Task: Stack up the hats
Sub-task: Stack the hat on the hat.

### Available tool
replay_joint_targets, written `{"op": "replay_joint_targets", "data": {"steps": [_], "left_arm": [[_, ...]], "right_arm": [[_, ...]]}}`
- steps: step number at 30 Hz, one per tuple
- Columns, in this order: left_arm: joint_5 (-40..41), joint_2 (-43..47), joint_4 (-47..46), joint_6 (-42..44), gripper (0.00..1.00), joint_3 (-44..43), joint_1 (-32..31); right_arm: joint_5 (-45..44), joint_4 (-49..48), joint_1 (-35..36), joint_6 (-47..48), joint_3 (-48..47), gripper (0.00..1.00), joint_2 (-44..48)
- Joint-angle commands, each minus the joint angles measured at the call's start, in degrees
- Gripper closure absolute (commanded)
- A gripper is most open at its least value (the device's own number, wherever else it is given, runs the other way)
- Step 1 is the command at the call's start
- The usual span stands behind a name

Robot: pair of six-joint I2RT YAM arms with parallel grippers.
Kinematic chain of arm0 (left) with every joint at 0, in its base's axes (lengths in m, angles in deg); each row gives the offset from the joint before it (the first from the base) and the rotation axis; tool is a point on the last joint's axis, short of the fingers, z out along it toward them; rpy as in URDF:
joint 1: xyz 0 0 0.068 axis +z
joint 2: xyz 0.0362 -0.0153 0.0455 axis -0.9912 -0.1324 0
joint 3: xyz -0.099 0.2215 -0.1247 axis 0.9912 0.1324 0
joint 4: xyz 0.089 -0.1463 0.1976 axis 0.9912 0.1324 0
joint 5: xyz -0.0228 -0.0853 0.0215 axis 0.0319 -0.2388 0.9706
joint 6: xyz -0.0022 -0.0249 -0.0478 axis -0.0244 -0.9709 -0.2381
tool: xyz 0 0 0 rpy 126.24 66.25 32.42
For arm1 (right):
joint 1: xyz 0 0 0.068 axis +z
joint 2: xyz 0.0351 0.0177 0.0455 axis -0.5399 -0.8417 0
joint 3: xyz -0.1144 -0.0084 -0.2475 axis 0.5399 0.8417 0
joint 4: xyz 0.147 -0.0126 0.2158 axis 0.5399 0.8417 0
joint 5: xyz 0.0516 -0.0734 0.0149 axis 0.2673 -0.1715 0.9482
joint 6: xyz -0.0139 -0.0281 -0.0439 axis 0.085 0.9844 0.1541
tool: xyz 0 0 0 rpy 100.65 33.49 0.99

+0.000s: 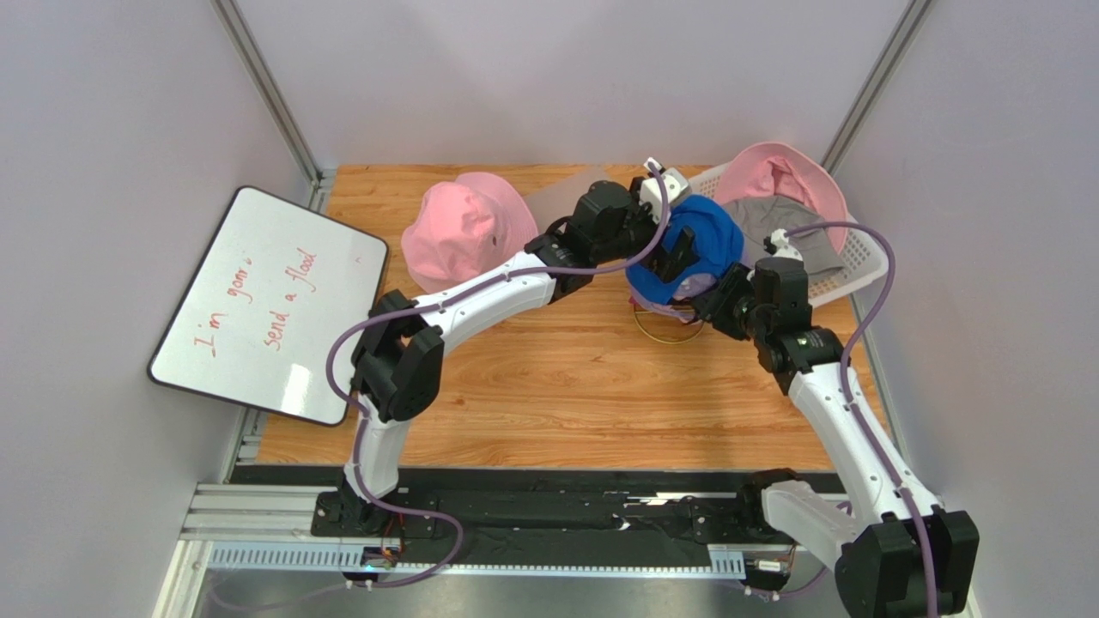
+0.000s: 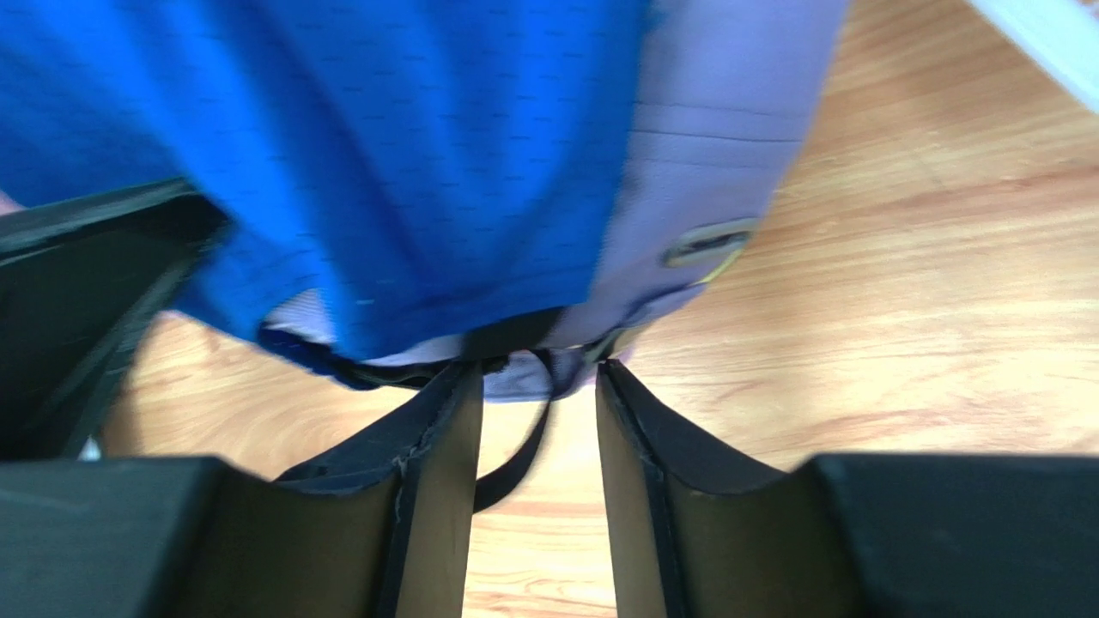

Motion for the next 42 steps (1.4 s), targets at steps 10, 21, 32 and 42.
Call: {"op": "replay_joint_targets", "data": {"steps": [10, 21, 32, 42], "left_arm": [[-1.2, 8.2, -2.5, 1.1, 0.03, 2.1, -0.3], [-1.1, 3.1, -1.0, 2.0, 0.02, -3.7, -0.4], [0.2, 3.9, 0.4, 3.4, 0.02, -3.9, -0.4], [0.5, -1.5, 3.2, 4.5, 0.01, -10.9, -0.4]], "right_arm": [[-5.2, -3.4, 0.2, 0.7, 2.2, 0.86, -1.7], [0.4, 3.2, 0.2, 0.6, 0.1, 1.00, 10.4], [3.1, -1.5, 0.2, 0.8, 3.5, 1.00, 6.0], [-2.5, -2.9, 0.2, 1.9, 8.1, 1.00, 0.9]]}}
